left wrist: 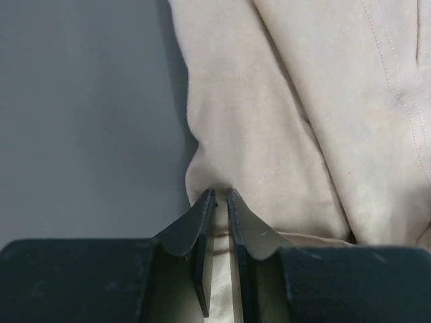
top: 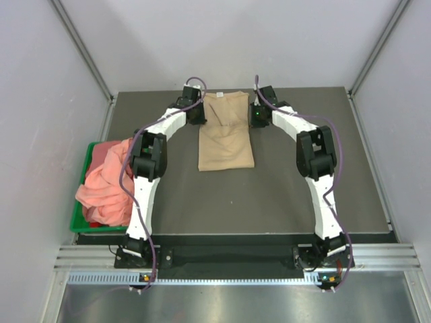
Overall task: Fold and stack the t-shirts
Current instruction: Fold the tshirt
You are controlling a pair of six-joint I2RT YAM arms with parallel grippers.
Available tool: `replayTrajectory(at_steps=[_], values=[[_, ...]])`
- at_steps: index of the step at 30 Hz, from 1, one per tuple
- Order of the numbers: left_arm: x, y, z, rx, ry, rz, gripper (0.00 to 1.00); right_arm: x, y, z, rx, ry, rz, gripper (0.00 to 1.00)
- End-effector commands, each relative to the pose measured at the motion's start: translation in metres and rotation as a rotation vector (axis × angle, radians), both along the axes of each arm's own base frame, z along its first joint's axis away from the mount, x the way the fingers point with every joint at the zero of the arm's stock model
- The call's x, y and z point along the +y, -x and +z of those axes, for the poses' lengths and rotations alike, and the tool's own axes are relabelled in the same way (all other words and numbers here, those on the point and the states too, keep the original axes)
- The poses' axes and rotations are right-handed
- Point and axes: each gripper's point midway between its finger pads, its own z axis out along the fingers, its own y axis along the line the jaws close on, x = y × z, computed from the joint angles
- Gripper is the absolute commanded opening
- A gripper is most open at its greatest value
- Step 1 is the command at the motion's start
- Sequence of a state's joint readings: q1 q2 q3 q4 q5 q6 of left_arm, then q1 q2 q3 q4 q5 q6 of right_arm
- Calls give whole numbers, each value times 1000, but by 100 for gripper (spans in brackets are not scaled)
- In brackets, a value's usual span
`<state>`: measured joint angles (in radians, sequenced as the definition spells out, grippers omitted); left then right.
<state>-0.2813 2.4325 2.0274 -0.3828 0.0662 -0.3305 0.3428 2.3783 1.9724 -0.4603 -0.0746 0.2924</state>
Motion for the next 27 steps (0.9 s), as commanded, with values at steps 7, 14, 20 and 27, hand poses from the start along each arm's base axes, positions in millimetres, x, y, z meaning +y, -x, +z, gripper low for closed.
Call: replayTrajectory(at_steps=[7, 14, 20, 27], values=[[11, -7, 109, -153, 2, 44, 25, -9, -3, 82, -115, -40, -19, 19], [4, 72, 139, -55, 100, -52, 48, -7, 81, 102, -59, -145, 96, 34], [0, 152, 98, 126, 209, -73, 46, -8, 129, 69, 26, -169, 195, 37], [4, 194, 45, 294, 207, -72, 43, -8, 137, 41, 81, -147, 234, 38]])
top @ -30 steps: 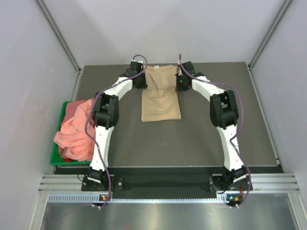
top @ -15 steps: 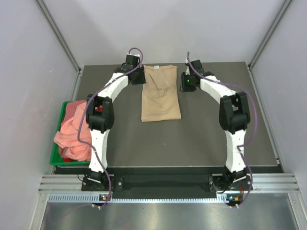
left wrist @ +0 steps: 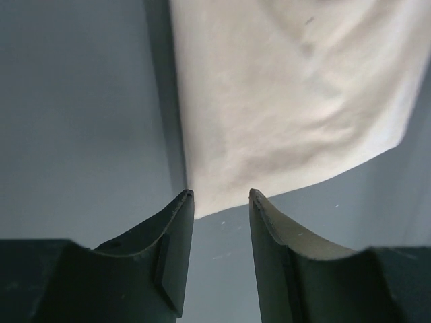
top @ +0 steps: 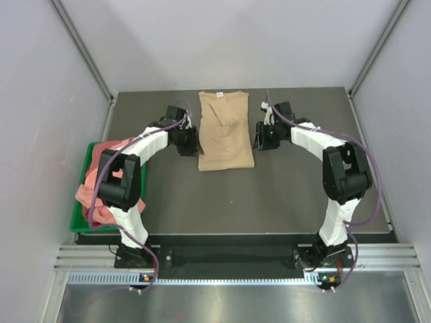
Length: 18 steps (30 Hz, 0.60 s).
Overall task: Fold and stack the t-shirts
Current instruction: Fold the tshirt
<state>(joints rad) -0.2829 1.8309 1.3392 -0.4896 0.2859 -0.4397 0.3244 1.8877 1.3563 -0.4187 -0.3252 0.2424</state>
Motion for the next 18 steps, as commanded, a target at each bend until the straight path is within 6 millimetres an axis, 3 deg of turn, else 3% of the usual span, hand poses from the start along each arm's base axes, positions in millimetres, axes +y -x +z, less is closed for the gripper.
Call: replayTrajectory(at_steps=[1, 11, 18], values=[[-6, 11, -10, 47, 30, -9, 43, 7, -5, 2, -42, -15, 57, 40], [-9, 25, -36, 110, 29, -2, 45, 7, 9, -28, 15, -18, 85, 39], [-1, 34, -50, 147, -23, 14, 44, 10, 24, -44, 49, -39, 101, 39]])
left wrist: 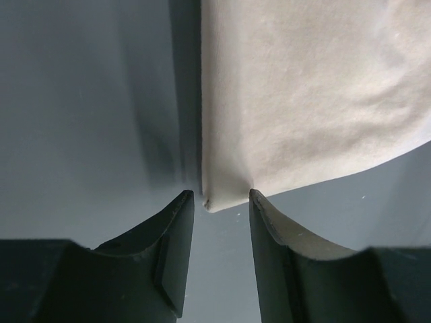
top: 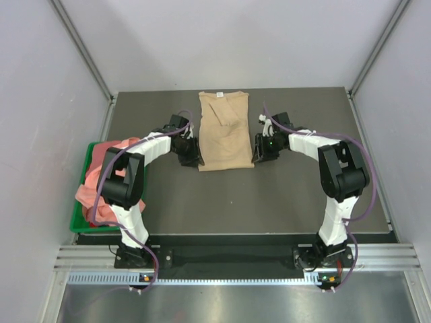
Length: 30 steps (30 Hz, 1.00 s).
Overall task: Fold and stack the t-shirts
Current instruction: Fold the tshirt
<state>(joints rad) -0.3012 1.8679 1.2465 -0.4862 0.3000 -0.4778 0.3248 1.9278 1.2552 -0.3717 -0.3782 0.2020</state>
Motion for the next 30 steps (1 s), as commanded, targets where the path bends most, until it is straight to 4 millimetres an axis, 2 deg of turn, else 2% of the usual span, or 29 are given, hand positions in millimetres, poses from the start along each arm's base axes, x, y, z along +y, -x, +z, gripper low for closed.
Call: replayTrajectory(at_steps=[1, 6, 10, 13, 14, 15, 17, 19, 23, 24, 25, 26, 28, 29, 30], values=[[1, 3, -8, 9, -14, 8, 43, 12, -1, -2, -38, -43, 41, 39], [-4, 8, -14, 36, 9, -7, 40, 13, 6, -8, -26, -56, 37, 36], [-5, 8, -13, 34, 19, -7, 37, 16, 7, -2, -36, -84, 41, 34], [-9, 7, -11, 32, 38, -11, 22, 13, 9, 0, -39, -75, 29, 25], [-9, 8, -11, 36, 42, -12, 7, 12, 13, -2, -33, -73, 30, 12], [-10, 8, -11, 37, 47, -10, 0, 11, 14, -1, -39, -71, 30, 6], [-9, 10, -11, 56, 42, 13, 0, 5, 20, 1, -44, -58, 11, 0], [-9, 18, -11, 84, 37, 34, 0, 2, 22, 10, -76, -56, -3, 0], [-20, 43, 0, 79, 23, 22, 0, -11, 49, 7, -57, -47, -70, 0], [-18, 52, -4, 90, 1, 29, 0, -14, 53, 13, -73, -50, -87, 0], [-17, 60, -4, 101, -17, 26, 0, -19, 57, 10, -70, -36, -108, 0], [-22, 68, -1, 92, -27, 11, 0, -22, 74, 0, -32, -30, -123, 0], [-17, 85, -9, 117, -79, 14, 0, -25, 86, 3, -37, -28, -139, 0], [-19, 92, -7, 110, -91, 5, 0, -28, 103, -8, -4, -13, -144, 0], [-14, 102, -14, 123, -121, 15, 0, -30, 109, -8, -7, -9, -146, 0]])
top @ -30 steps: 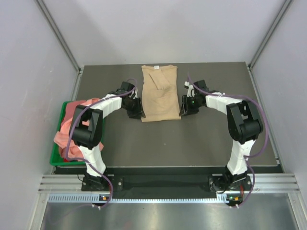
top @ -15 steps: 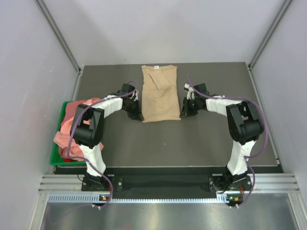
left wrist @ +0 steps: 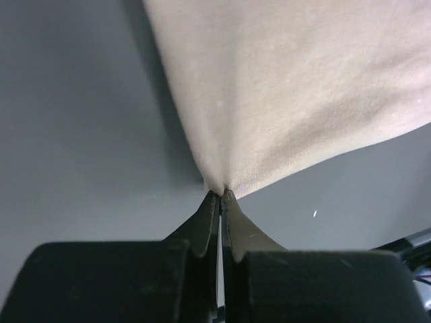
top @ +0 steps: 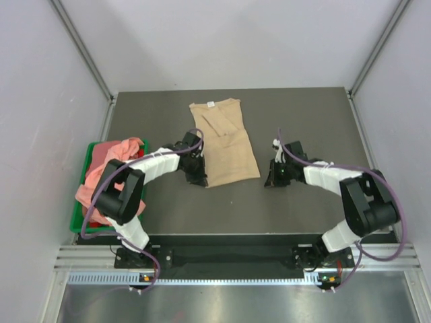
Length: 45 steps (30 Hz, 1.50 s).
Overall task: Fold and stack the t-shirts
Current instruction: Fold the tshirt
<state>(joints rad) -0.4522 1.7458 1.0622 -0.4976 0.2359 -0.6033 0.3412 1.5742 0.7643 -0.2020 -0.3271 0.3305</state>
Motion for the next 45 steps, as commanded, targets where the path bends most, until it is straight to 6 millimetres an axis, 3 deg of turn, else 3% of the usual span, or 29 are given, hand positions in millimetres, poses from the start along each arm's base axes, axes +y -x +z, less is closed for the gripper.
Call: replayTrajectory(at_steps=[1, 2, 4, 7, 8, 11, 16, 20, 28, 31, 33, 36, 40, 45], values=[[12, 31, -1, 25, -88, 25, 0, -3, 18, 7, -37, 12, -41, 0], [12, 36, 1, 14, -91, 21, 0, -7, 27, 2, -21, 20, -47, 0], [20, 43, -5, 17, -119, 39, 0, -8, 31, 9, -49, 13, -45, 0], [29, 44, -9, 15, -165, 53, 17, -8, 29, 17, -74, 13, -31, 14], [30, 42, -10, 19, -177, 58, 27, -5, 21, 26, -100, 7, -13, 22], [21, 43, -7, 30, -129, 33, 34, 8, 7, 35, -118, -17, 48, 31], [16, 42, 1, 8, -91, 39, 40, 23, -11, 28, -94, -39, 106, 34], [18, 46, -6, 34, -91, 30, 36, 27, -19, 19, -74, -28, 124, 34], [12, 49, -12, 47, -51, 27, 24, 35, -6, 1, -41, -2, 146, 34], [10, 47, -11, 44, -47, 26, 13, 35, -3, -5, -26, 10, 140, 29], [11, 47, -10, 43, -50, 24, 1, 32, -2, -7, -17, 20, 133, 20], [13, 47, -7, 41, -61, 23, 0, 28, 3, -5, -18, 37, 123, 1], [16, 50, 4, 36, -69, 29, 0, 17, 11, 4, -39, 59, 81, 0], [17, 73, 11, 56, -69, 10, 0, 13, 34, 18, -70, 53, 77, 0]])
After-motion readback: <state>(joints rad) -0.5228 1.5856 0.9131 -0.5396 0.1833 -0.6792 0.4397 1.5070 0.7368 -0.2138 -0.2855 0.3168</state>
